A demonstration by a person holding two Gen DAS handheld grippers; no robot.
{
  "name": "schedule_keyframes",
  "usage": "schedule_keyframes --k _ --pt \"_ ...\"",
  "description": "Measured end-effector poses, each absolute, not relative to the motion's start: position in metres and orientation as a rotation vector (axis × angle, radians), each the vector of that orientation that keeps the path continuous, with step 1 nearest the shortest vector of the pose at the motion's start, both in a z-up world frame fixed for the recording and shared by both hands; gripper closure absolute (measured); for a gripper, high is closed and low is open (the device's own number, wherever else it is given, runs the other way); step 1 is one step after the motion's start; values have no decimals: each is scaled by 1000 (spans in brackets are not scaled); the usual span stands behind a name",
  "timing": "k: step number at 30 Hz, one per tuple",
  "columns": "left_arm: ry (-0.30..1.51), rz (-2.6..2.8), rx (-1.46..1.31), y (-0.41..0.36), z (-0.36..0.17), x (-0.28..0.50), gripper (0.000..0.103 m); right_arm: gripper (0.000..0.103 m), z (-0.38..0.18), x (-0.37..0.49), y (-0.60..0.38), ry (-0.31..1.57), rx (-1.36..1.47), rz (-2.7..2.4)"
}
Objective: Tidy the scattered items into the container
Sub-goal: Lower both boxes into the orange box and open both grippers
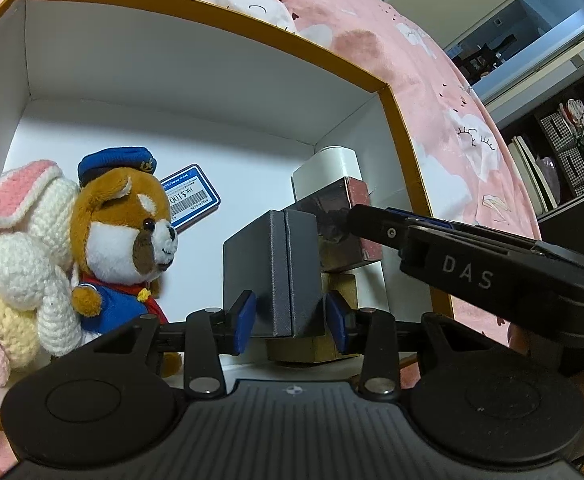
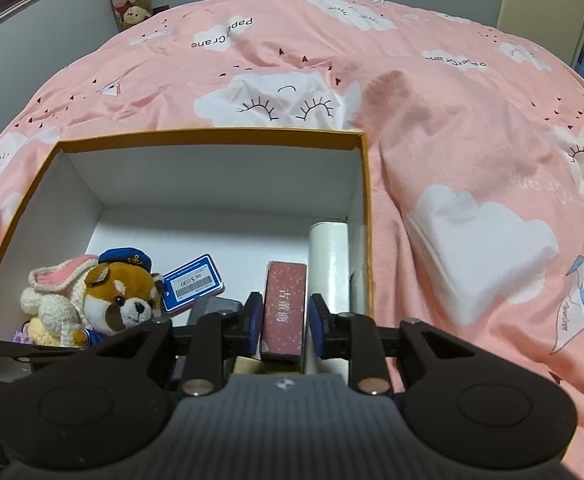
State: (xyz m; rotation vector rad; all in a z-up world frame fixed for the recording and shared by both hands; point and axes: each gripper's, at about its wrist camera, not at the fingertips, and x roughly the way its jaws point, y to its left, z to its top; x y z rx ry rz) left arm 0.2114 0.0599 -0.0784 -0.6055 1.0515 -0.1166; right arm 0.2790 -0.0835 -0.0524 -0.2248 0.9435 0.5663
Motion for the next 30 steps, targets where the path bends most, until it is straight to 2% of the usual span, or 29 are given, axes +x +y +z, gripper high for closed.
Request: schedule_keyframes --k 10,18,30 --pt "1015 -84 -538 57 -67 206 47 64 -46 273 -99 915 -198 585" --pt "943 -76 -420 50 -41 192 46 63 -31 255 -108 850 -184 628" --pt "754 -90 -250 47 17 115 46 54 3 186 -159 646 -61 719"
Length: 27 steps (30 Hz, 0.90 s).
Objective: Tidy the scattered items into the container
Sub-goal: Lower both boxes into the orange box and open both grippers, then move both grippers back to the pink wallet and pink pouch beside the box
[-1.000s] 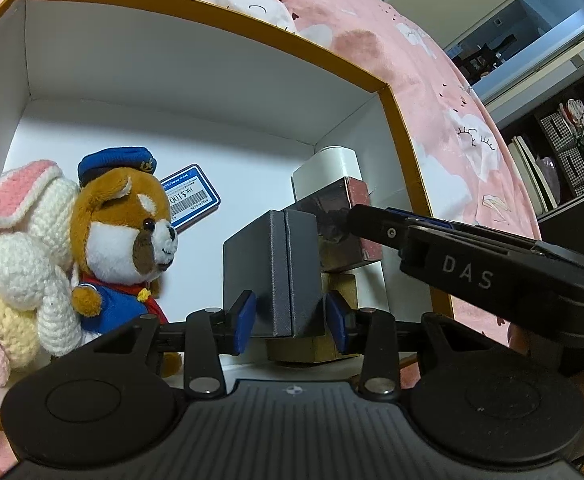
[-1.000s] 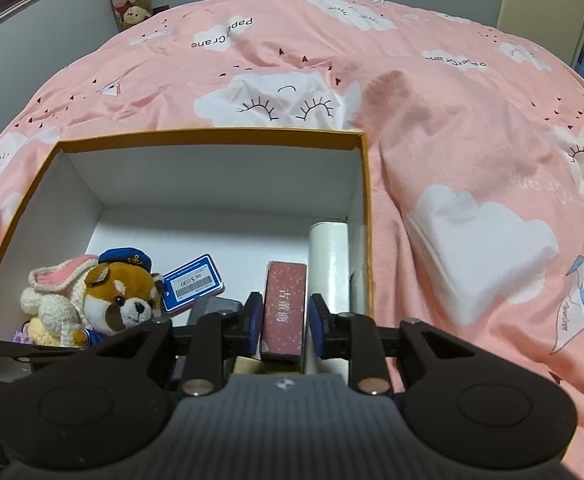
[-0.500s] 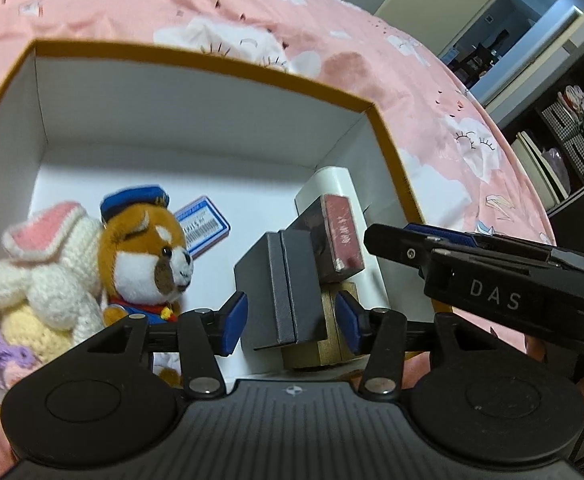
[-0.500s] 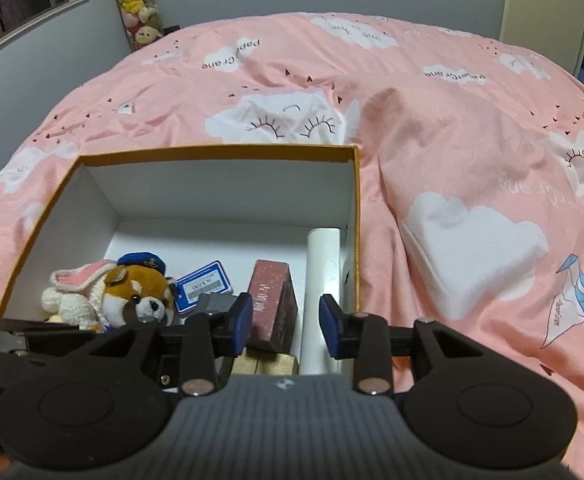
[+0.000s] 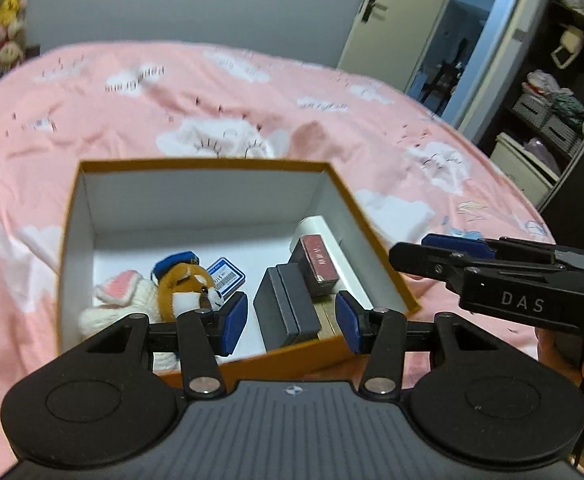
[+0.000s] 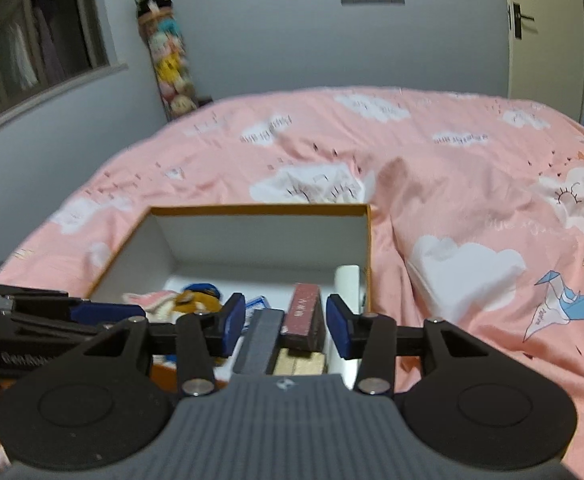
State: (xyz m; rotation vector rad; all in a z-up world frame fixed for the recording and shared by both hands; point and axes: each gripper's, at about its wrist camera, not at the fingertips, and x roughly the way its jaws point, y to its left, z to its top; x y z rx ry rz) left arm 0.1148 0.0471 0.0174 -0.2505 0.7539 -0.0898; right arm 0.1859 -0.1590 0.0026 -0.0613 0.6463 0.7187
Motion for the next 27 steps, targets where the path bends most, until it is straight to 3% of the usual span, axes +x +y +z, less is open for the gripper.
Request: schedule_keyframes --k 7,19,27 --pt "760 -97 -240 49 18 70 44 50 -5 140 -188 611 -47 724" --pt "978 76 -176 61 -49 43 44 50 -82 142 -233 910 -56 548" --pt "1041 111 78 43 -78 45 42 48 -100 147 -231 971 -49 558"
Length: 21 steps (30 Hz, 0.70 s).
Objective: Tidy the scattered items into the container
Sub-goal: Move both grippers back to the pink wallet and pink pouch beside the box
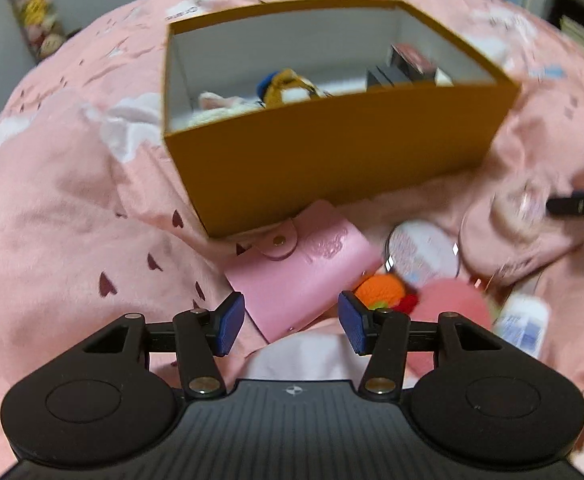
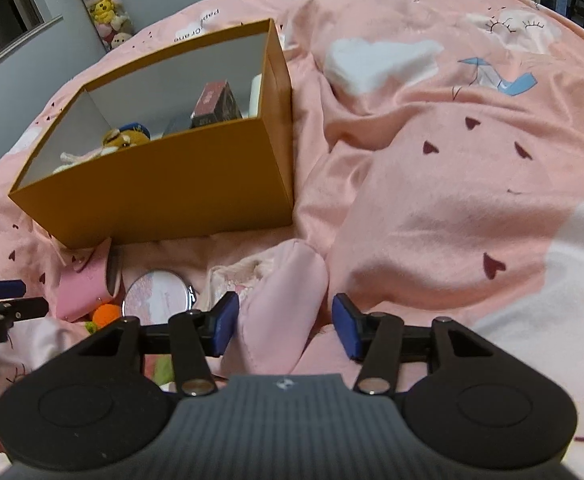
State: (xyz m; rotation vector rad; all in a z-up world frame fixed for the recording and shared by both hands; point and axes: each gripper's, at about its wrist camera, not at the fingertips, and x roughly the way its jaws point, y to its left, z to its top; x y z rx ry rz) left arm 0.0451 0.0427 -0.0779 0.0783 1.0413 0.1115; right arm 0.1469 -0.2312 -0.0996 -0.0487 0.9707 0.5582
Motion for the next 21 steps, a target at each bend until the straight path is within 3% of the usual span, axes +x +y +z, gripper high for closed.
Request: schedule_keyframes --k 21 --pt "1130 90 380 9 -133 72 39 48 -121 162 -227 1045 -6 585"
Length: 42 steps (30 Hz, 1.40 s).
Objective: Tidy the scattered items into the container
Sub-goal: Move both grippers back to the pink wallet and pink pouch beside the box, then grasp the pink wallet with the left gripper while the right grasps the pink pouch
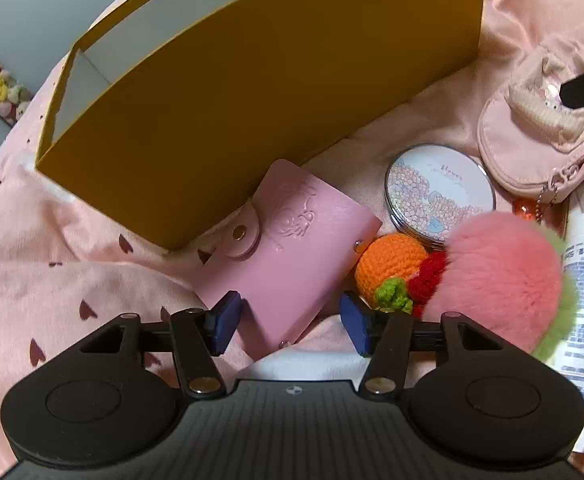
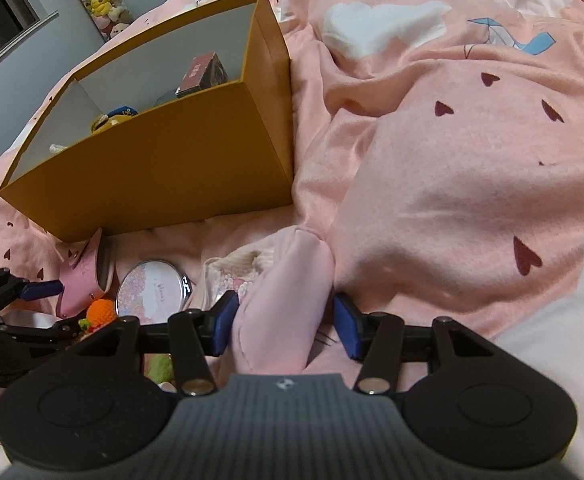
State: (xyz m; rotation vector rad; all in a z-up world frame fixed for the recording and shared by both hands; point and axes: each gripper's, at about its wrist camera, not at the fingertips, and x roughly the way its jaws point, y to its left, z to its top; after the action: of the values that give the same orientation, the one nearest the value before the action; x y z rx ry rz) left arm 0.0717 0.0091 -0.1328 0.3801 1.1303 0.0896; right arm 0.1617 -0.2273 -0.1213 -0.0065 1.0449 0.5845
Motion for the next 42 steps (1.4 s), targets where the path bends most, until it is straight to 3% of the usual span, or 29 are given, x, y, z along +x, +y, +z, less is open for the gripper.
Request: schedule_keyframes --k 6,20,36,42 --pt "1146 118 394 10 -137 77 36 50 -124 163 -227 1053 -6 600" --pt "1058 113 327 21 -107 54 59 57 -102 150 -222 1010 0 649" --pt "1012 102 394 22 -116 78 63 68 -95 147 -197 1031 -18 743" --pt "982 96 302 30 -101 72 73 72 -84 142 -206 997 -21 758"
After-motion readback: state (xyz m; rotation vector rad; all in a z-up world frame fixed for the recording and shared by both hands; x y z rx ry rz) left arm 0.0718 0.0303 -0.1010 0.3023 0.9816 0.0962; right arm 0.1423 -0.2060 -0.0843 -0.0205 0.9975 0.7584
